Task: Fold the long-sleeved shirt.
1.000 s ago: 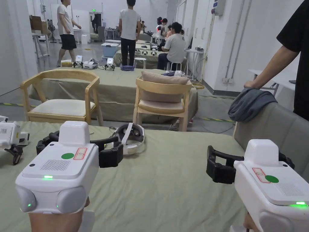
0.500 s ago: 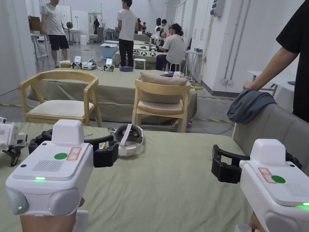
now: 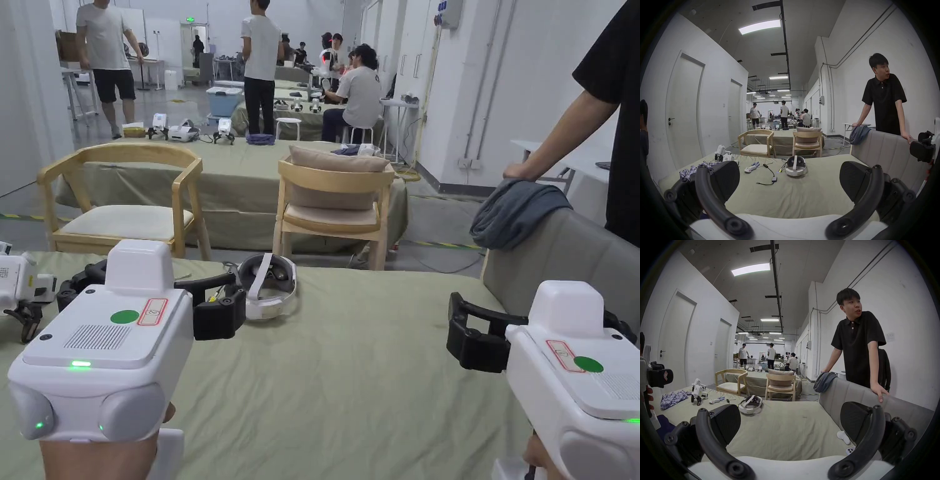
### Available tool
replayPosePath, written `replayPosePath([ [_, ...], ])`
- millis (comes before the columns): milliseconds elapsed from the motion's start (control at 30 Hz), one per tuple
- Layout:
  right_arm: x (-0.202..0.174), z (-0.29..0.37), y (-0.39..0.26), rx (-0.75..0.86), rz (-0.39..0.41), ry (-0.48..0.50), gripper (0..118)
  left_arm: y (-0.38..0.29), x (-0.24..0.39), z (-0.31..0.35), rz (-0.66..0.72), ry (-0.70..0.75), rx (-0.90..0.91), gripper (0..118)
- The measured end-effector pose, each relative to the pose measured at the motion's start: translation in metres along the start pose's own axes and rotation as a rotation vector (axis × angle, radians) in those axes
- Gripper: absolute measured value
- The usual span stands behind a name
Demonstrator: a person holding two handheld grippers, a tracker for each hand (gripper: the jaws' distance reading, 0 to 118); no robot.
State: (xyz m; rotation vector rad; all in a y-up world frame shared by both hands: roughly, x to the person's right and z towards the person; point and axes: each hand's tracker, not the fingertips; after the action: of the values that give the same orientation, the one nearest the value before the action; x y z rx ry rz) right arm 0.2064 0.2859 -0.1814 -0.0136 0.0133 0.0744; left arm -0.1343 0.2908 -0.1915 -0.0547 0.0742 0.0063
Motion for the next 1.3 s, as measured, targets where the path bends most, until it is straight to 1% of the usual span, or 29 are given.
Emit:
replayPosePath([
  [533,-0.0009,-0.0031,0.0022,0.007,0.001,0.002,118,0.0058,0.0029,0.0051,-0.005,0.000,0.009,111],
  [1300,0.0071,-0.0099,0.0007,0.016,0.004,0.001,118,0.0085,0.0002,0.0018,-0.008,0.004,0.018,111],
])
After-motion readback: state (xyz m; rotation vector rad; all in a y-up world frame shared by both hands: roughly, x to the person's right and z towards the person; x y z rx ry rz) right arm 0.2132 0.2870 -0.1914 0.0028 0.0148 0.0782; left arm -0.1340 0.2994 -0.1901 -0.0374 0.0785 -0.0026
